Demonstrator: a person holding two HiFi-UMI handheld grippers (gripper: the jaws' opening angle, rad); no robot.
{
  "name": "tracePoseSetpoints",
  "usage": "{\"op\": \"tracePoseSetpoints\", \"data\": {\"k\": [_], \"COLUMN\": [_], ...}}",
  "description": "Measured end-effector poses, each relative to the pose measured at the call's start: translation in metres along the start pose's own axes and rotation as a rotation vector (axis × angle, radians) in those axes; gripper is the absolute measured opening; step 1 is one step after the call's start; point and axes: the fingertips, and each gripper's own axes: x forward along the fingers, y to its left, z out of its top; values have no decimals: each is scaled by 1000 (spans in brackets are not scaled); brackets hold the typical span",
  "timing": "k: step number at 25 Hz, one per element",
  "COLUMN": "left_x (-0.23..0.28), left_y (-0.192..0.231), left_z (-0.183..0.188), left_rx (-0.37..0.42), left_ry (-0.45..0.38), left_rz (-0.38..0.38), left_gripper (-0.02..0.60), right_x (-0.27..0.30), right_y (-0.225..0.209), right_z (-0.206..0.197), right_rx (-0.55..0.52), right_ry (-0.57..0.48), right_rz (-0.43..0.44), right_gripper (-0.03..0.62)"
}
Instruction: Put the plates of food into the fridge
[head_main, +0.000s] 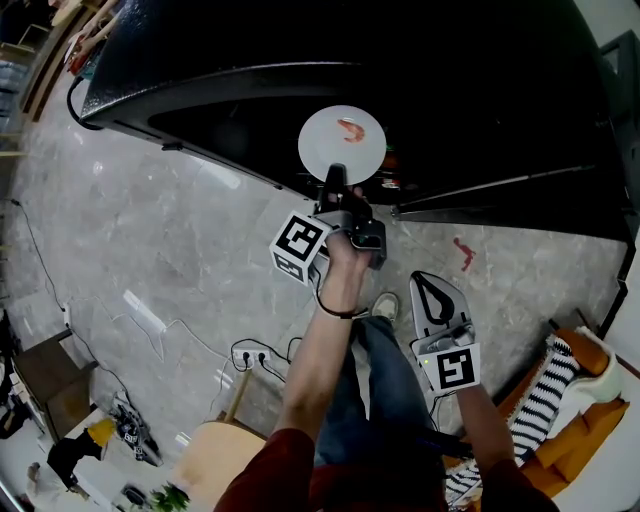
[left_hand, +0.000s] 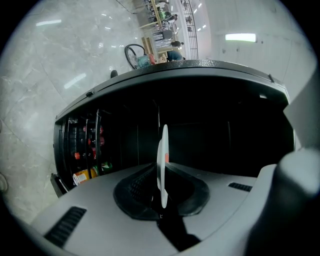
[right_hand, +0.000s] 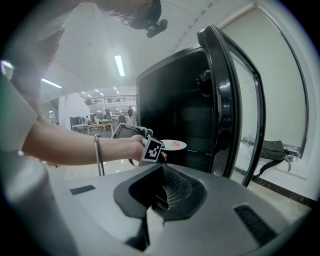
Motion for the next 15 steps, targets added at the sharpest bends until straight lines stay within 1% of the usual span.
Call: {"op": "tracePoseSetpoints", "data": {"k": [6,15], "left_x": [9,20], "left_y": [-4,-6], "left_z": [1,0], "left_rx": [21,26], "left_ry": [0,-2], "left_rz": [-11,-5], "left_gripper": [26,26], "right_x": [3,4], "right_y": [-3,-6], "right_z": [-1,2], "right_rx": [5,5], "right_ry": [6,2], "right_rz": [-3,0], "right_gripper": [11,11]}}
